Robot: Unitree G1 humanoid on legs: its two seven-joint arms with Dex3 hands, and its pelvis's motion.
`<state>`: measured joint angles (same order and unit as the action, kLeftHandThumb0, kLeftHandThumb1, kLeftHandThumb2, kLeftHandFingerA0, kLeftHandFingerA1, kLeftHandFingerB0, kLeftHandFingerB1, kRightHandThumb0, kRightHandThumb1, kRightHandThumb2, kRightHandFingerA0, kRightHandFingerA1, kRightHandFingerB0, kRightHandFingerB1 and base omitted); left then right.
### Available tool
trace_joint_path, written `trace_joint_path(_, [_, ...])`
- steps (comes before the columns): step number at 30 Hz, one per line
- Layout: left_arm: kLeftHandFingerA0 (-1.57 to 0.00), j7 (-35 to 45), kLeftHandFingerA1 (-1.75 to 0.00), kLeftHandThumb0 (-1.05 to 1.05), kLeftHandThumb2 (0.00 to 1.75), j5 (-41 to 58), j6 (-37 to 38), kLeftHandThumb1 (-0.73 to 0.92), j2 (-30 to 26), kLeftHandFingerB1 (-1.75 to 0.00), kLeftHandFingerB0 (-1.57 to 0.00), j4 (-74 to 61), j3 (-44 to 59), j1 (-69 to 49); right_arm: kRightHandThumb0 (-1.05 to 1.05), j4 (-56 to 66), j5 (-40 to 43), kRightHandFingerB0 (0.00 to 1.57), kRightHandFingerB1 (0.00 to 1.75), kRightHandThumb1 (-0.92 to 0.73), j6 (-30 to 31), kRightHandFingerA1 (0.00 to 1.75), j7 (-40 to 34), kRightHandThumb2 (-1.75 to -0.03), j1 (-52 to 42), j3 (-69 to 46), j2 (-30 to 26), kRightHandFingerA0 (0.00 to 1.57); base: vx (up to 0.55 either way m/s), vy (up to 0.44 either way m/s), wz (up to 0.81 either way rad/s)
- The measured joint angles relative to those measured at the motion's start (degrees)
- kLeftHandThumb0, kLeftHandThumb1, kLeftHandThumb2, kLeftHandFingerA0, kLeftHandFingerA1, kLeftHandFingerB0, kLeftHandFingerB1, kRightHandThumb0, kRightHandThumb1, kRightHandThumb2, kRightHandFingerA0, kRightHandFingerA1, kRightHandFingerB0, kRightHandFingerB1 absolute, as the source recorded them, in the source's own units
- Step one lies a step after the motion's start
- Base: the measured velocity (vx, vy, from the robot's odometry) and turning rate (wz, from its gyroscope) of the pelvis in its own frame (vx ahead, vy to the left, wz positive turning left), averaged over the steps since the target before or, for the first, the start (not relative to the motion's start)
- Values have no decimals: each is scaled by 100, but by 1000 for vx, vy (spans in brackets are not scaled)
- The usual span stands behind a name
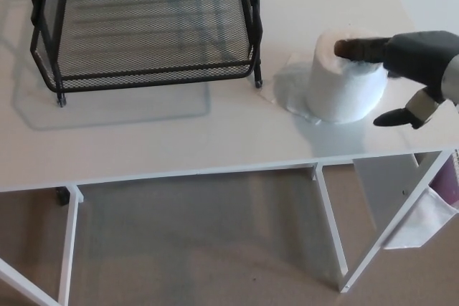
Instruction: The robot walks towards a desk on which a file tray is kept in the middle and a toilet paper roll is kept on its right. The robot uses its right hand to hook on finger in the gap of the roll and grabs it, lifts it and places it on the tray.
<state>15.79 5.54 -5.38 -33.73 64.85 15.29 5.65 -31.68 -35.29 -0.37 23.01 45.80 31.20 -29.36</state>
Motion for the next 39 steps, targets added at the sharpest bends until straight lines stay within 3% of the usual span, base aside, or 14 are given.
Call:
trace_joint_path(6, [-2, -32, -69, -105, 132, -60, 0, 75, 1, -55, -1, -20, -160, 59, -55, -35, -318, 50, 55, -58, -72, 156, -251, -62, 47, 346, 69, 77, 0, 0, 0])
trace_joint_path(20, [-6, -60, -72, -105, 132, -83, 1, 77, 52, -55, -3, 6, -259, 147, -28, -261, -803, 76, 63, -67, -112, 145, -912, -68, 107, 620, 252, 81, 0, 0, 0])
trace_joint_path(21, [-16, -60, -76, -105, 131, -83, 1, 78, 52, -61, 0, 8, -259, 159, -36, -259, -844, 78, 117, -61, -107, 165, -980, -62, 107, 642, 252, 83, 0, 0, 0])
trace_joint_path(22, [-13, -63, -75, -105, 131, -87, 1, 78, 52, -60, -2, 7, -275, 174, -41, -235, -931, 82, 110, -45, -94, 133, -1090, -91, 108, 689, 243, 116, 0, 0, 0])
trace_joint_path(23, [-13, -64, -75, -105, 131, -86, 1, 78, 53, -60, -2, 5, -280, 177, -41, -214, -989, 82, 110, -45, -79, 133, -1166, -91, 115, 732, 236, 116, 0, 0, 0])
trace_joint_path(24, [-13, -64, -75, -105, 133, -86, 1, 79, 53, -60, 0, 5, -282, 180, -31, -201, -1049, 74, 136, -55, -63, 175, -1236, -60, 124, 777, 234, 88, 0, 0, 0])
trace_joint_path(25, [-17, -64, -77, -105, 133, -86, 1, 78, 53, -61, 0, 4, -287, 186, -33, -194, -1117, 79, 110, -55, -44, 175, -1293, -58, 127, 828, 232, 89, 0, 0, 0])
trace_joint_path(26, [-25, -62, -79, -105, 132, -89, 1, 78, 53, -64, 0, -4, -304, 188, -31, -197, -1206, 76, 116, -54, -17, 175, -1382, -60, 92, 901, 232, 89, 0, 0, 0])
trace_joint_path(27, [-20, -62, -77, -105, 132, -91, 1, 77, 53, -62, 0, -9, -320, 185, -38, -193, -1287, 77, 103, -42, 16, 136, -1479, -88, 24, 952, 232, 117, 0, 0, 0])
trace_joint_path(31, [-29, -62, -81, -105, 131, -98, 1, 77, 53, -62, 0, 14, -362, 194, -37, -161, -1579, 76, 101, -47, 212, 136, -1728, -92, -10, 1109, 231, 119, 0, 0, 0])
trace_joint_path(33, [-31, -62, -82, -105, 131, -105, 2, 77, 53, -61, 0, 21, -395, 198, -40, -139, -1741, 73, 103, -56, 334, 136, -1905, -98, -69, 1171, 231, 117, 0, 0, 0])
trace_joint_path(34, [-18, -62, -78, -105, 112, -109, 4, 73, 53, -64, -2, 28, -412, 199, -31, -129, -1802, 68, 117, -74, 383, 175, -1953, -66, -94, 1192, 231, 87, 0, 0, 0])
trace_joint_path(38, [-18, -66, -78, -105, 112, -140, 17, 73, 53, -68, -3, 66, -489, 228, -32, -53, -2018, 68, 114, -73, 588, 175, -2182, -64, -284, 1219, 243, 84, 0, 0, 0])
trace_joint_path(39, [-17, -69, -86, -105, 86, -152, 17, 92, 54, -70, 0, 73, -503, 238, -33, -53, -2057, 71, 113, -73, 630, 175, -2239, -63, -315, 1215, 256, 84, 0, 0, 0])
